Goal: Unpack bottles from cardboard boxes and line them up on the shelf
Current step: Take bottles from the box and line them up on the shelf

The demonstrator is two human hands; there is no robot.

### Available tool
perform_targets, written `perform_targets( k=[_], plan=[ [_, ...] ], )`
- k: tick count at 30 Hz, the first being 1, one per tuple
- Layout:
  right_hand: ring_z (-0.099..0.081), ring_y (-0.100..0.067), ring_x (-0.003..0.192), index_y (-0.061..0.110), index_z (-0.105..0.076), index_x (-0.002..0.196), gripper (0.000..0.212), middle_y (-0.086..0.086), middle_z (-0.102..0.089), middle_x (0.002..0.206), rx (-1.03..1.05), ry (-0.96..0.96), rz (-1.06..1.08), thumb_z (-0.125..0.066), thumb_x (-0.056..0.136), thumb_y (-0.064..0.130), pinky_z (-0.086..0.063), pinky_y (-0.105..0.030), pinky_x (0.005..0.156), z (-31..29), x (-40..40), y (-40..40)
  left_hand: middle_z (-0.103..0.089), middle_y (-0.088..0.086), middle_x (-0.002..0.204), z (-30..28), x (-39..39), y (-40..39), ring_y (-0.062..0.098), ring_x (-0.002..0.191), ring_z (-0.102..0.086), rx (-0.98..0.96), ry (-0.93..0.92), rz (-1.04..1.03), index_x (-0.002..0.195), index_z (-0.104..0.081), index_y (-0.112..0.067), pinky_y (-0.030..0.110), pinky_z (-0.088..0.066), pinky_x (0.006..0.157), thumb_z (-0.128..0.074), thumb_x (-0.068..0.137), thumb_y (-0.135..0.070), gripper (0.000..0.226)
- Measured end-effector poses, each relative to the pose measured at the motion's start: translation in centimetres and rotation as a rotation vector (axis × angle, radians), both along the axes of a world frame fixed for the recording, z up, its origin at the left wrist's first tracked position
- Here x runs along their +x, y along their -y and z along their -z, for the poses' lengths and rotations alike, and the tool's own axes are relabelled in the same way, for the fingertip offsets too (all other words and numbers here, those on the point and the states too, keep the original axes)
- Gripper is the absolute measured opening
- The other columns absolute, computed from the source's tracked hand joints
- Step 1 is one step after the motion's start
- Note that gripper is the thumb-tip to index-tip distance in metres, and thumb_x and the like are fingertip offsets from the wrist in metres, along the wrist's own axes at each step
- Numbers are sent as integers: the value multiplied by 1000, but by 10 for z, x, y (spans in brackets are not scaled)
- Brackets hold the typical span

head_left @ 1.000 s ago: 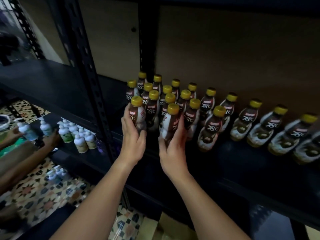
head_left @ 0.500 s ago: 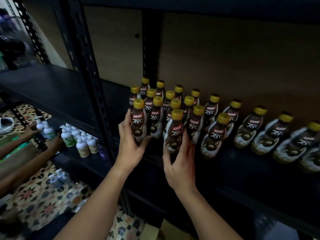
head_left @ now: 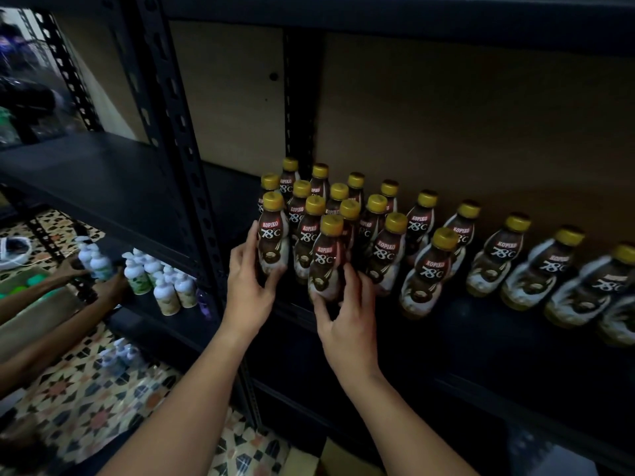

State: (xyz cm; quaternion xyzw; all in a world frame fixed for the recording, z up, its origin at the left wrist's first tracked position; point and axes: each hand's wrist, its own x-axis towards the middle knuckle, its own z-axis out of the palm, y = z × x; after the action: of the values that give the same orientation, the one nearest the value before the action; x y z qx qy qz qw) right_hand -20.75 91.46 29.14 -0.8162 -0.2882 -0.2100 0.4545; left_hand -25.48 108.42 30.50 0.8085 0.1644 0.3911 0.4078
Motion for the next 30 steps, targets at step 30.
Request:
perform_targets(
  k=[30],
  plan=[
    [-43,-14,129,9,-46,141,65,-8,-46,137,89,-110,9,-80,87,24,-25,3,101,-9,-8,-4,-48,-9,155,-1,1,2,2,142,-44,-17,7,73,159,-31,-29,32,-40,117,-63,101,-21,66]
  ],
)
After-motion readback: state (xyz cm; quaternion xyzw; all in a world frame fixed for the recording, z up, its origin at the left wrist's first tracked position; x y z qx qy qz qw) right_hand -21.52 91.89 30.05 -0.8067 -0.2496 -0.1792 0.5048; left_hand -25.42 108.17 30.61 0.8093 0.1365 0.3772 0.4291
